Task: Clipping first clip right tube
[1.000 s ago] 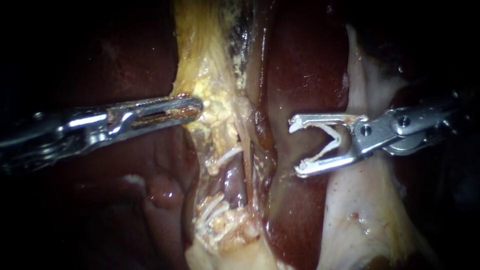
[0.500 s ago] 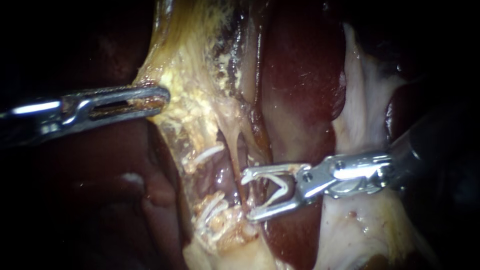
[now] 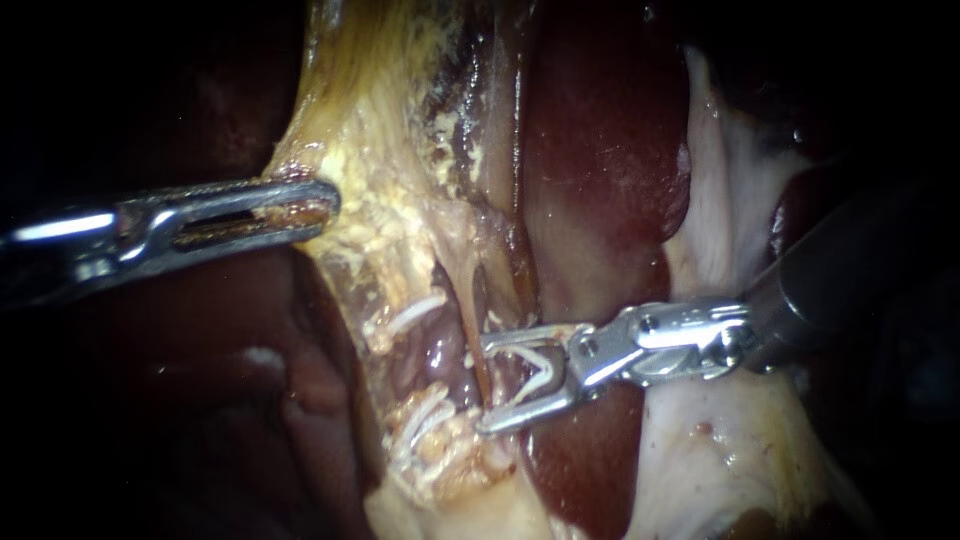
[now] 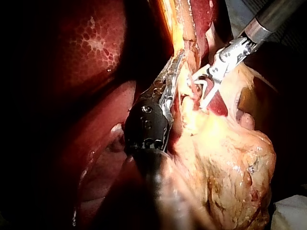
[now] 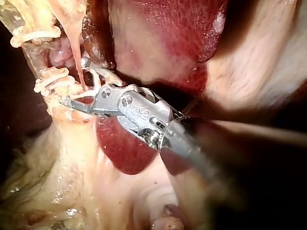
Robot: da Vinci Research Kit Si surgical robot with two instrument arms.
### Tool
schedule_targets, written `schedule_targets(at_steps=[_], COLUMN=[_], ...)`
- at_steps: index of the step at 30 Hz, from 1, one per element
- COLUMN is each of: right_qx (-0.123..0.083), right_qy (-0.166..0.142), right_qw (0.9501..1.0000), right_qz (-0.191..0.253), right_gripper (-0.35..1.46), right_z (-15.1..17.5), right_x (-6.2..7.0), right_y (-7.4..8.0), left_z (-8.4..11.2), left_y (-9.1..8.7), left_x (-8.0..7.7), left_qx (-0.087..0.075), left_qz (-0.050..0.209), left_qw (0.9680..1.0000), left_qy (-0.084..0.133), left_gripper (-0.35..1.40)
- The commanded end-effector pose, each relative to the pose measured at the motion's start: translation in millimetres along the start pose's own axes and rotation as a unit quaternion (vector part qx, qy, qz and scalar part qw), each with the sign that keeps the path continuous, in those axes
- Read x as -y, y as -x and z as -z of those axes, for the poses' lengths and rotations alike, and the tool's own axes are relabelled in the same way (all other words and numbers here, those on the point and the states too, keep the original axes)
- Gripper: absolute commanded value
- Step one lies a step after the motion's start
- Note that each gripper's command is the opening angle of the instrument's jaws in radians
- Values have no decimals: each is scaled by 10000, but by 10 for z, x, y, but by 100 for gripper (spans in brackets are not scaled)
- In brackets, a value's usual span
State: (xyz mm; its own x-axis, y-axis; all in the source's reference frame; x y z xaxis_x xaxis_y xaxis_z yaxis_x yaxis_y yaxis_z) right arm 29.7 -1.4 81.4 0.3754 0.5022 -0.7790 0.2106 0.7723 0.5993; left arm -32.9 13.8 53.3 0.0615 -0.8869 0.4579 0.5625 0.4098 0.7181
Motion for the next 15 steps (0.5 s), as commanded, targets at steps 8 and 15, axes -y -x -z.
schedule_targets(at_steps=[8,15], right_qx=[-198,-221], right_qy=[-493,-512], right_qw=[9979,9977], right_qz=[-362,-397], right_gripper=[53,48], right_z=[-4,-8], right_x=[11,10], right_y=[-5,-7], left_z=[0,-1], left_y=[-1,-1], left_x=[0,0], left_qx=[7,8], left_qz=[-1,-2], left_qw=[10000,10000], left_qy=[15,17], left_gripper=[-35,-35])
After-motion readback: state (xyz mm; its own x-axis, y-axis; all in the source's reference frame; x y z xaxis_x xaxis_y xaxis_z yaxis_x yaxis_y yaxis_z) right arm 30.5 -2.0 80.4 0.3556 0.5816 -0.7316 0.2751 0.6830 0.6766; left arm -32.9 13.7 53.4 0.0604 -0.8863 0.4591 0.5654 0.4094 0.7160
